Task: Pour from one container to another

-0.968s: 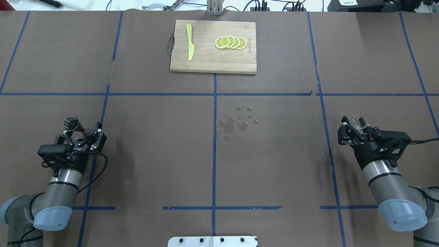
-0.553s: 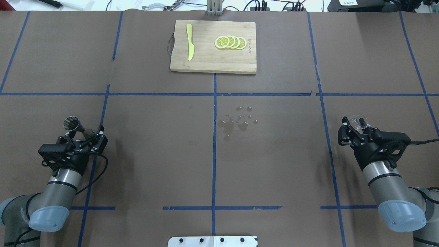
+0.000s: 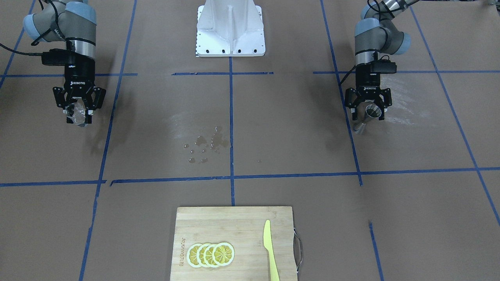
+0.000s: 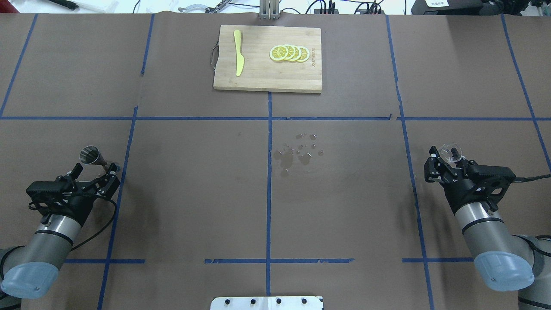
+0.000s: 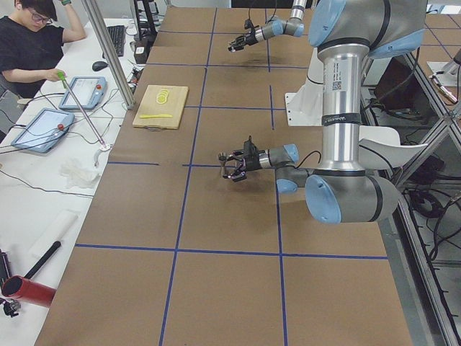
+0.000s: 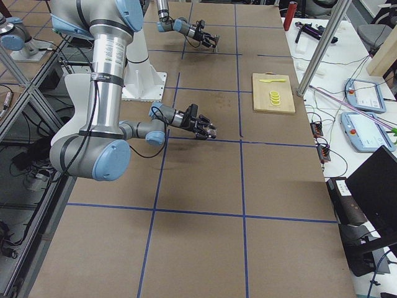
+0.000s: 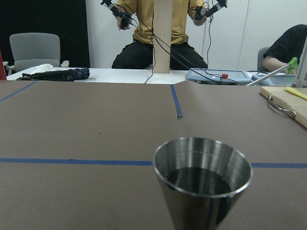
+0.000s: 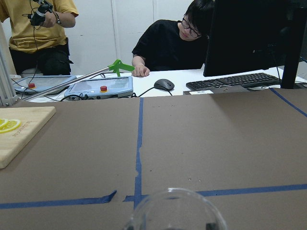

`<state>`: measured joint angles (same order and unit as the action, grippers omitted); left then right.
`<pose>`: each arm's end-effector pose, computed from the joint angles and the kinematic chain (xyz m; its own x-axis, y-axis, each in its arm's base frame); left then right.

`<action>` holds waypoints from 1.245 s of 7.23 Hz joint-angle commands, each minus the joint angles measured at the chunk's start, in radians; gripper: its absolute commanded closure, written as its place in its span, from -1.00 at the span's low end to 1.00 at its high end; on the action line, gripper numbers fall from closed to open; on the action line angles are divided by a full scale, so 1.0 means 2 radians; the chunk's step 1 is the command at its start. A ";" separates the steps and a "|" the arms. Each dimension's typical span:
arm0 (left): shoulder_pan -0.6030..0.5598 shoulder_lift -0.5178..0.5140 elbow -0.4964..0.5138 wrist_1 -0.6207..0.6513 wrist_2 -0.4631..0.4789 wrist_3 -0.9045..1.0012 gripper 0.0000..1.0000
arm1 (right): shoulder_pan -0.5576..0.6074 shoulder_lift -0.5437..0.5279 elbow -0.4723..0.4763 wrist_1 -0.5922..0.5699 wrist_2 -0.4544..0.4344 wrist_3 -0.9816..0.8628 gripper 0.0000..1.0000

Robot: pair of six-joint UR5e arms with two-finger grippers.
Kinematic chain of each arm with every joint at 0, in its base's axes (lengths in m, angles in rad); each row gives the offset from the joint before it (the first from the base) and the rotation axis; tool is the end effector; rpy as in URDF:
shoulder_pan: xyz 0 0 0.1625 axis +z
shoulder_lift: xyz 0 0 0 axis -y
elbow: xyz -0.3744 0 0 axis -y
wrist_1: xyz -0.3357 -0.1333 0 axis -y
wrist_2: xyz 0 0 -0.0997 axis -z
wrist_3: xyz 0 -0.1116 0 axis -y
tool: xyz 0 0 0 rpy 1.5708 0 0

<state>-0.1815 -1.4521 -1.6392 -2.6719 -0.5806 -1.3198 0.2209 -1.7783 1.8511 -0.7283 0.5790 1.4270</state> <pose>0.3462 -0.2939 0.4950 0.6752 0.0146 -0.7374 0.6659 0.4180 0.6180 -0.3083 -0.3016 0.4626 0.6986 0.0765 0.7114 -0.6742 0.4036 0.6185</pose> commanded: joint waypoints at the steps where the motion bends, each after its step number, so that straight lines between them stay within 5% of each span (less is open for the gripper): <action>1: 0.021 0.030 -0.039 0.001 -0.023 0.000 -1.00 | -0.002 -0.001 -0.003 0.001 -0.003 0.001 1.00; 3: 0.030 0.056 -0.073 0.000 -0.052 0.000 -1.00 | -0.008 -0.001 -0.014 0.003 -0.015 0.005 1.00; 5: 0.038 0.098 -0.123 -0.001 -0.086 0.000 -1.00 | -0.017 0.000 -0.074 0.083 -0.027 0.004 1.00; 9: 0.045 0.132 -0.168 -0.001 -0.115 -0.001 -1.00 | -0.046 0.007 -0.094 0.084 -0.042 0.004 1.00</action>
<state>-0.0949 -1.2013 -1.9580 -2.6741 -0.8003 -1.3214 0.1443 -1.7657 1.6681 -0.5603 0.5000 1.4353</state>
